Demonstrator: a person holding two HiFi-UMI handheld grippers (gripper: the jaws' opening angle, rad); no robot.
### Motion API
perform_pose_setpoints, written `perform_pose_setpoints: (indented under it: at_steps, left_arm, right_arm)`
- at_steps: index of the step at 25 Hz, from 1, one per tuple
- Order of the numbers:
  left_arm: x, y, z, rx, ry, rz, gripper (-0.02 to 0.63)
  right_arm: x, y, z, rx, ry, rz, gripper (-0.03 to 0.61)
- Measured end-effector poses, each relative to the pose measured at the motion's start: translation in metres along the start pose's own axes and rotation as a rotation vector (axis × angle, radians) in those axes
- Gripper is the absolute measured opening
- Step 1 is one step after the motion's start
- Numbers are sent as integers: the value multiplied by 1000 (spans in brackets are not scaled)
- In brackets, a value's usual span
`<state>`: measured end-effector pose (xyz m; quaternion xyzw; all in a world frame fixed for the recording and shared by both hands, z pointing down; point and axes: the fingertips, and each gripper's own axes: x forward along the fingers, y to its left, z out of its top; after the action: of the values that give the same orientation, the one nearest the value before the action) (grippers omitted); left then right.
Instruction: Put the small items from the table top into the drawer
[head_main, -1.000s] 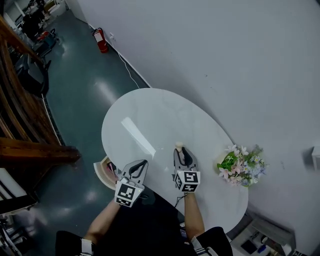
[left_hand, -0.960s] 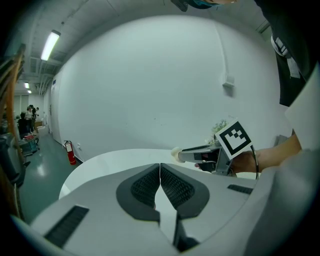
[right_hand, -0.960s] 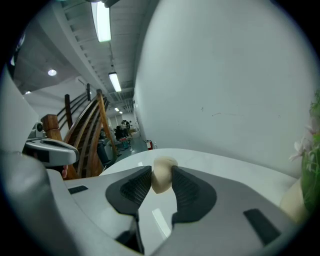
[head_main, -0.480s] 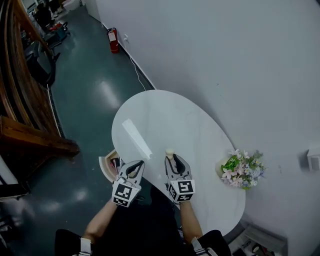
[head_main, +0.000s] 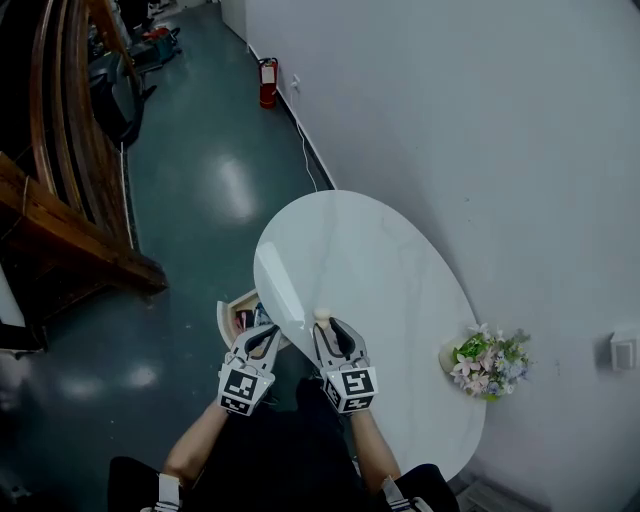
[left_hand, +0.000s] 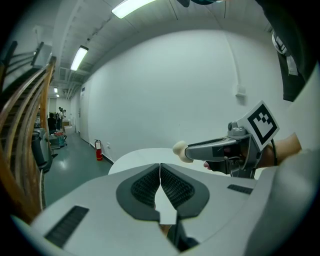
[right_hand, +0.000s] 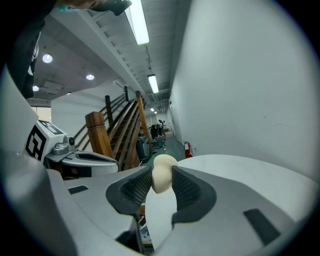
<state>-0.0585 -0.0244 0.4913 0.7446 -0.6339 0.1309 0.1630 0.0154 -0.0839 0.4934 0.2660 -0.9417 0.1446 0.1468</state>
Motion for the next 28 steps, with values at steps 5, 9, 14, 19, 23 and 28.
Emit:
perform_pose_setpoints:
  at_steps: [5,9,14,19,23,28]
  left_arm:
    - [-28,24,-11,-37,-9,76,20]
    - [-50,46,-21,-70,-13,143,20]
    - [-73,68,-35,-116,-14,221,20]
    - [-93,86,-54,-154,-4,283,20]
    - [-102,98,-70,-188,7,319,20]
    - [-109,113,-92,-224,19,348,20]
  right_arm:
    - [18,37,-1,-39,19,83,146]
    - [34,67,-3,-69,38,146,146]
    - [51,99,-9,-125,65,213,146]
    - [68,130,-18,-167,89,271,146]
    - [81,144,-32,-183,119,300,146]
    - [103,154,-56,-193,168,321,146]
